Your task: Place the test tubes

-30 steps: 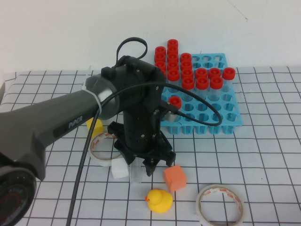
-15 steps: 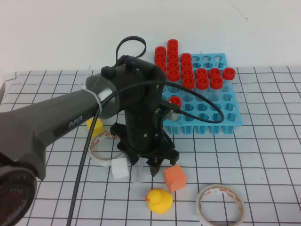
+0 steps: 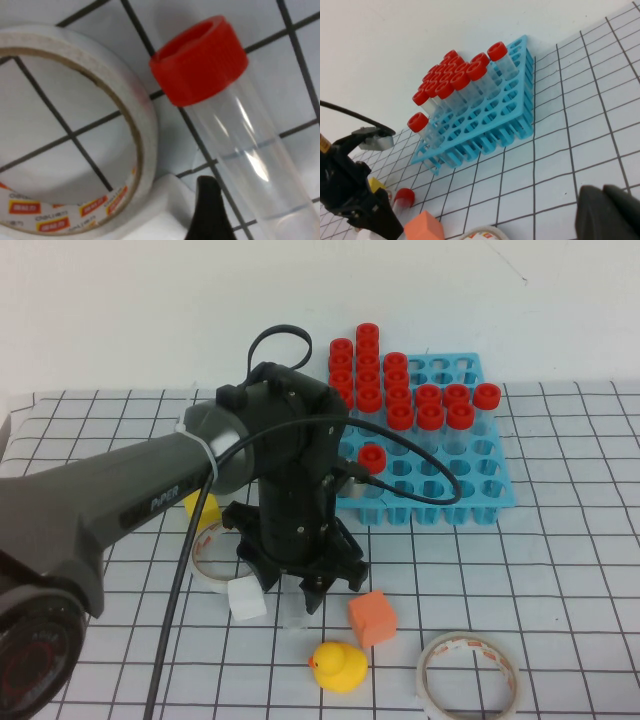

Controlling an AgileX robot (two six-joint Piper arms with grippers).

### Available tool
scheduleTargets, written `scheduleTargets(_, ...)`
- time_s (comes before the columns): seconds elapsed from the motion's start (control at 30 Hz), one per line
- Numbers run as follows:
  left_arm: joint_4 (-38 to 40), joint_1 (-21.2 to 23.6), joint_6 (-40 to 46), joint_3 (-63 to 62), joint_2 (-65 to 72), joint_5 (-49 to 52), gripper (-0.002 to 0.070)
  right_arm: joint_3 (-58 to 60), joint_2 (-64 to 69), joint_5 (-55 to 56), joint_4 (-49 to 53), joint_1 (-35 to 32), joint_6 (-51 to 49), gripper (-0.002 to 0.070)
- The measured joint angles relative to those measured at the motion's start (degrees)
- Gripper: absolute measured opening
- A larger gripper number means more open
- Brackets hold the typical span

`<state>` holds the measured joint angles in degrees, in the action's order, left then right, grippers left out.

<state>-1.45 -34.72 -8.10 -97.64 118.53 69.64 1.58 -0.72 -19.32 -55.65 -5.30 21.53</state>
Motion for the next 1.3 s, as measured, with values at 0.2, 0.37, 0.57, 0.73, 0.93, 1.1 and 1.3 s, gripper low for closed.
scheduleTargets(0.2,1.4,0.0,-1.2,0.0,0.1,0.0,0.0421,0.0,0.0,0.2,0.1,0.0,0.0,-0.0001)
scheduleTargets(0.37,4.6,0.0,-1.2,0.0,0.1,0.0,0.0421,0.0,0.0,0.2,0.1,0.0,0.0,-0.0001)
scheduleTargets(0.57,4.1,0.0,-1.2,0.0,0.5,0.0,0.0421,0.0,0.0,0.3,0.1,0.0,0.0,-0.0001)
scheduleTargets(0.73,2.2,0.0,-1.2,0.0,0.8,-0.1,0.0390,0.0,0.0,0.4,0.1,0.0,0.0,-0.0001)
scheduleTargets(0.93,2.1,0.0,-1.2,0.0,2.2,-0.1,0.0267,0.0,0.0,0.4,0.1,0.0,0.0,-0.0001)
scheduleTargets(1.1,2.2,0.0,0.2,0.0,2.3,-0.1,0.0214,0.0,0.0,0.4,0.1,0.0,0.0,-0.0001)
scheduleTargets(1.3,1.4,-0.1,4.5,0.7,0.1,-0.2,0.0214,0.0,0.0,0.4,0.1,0.0,0.0,-0.0001)
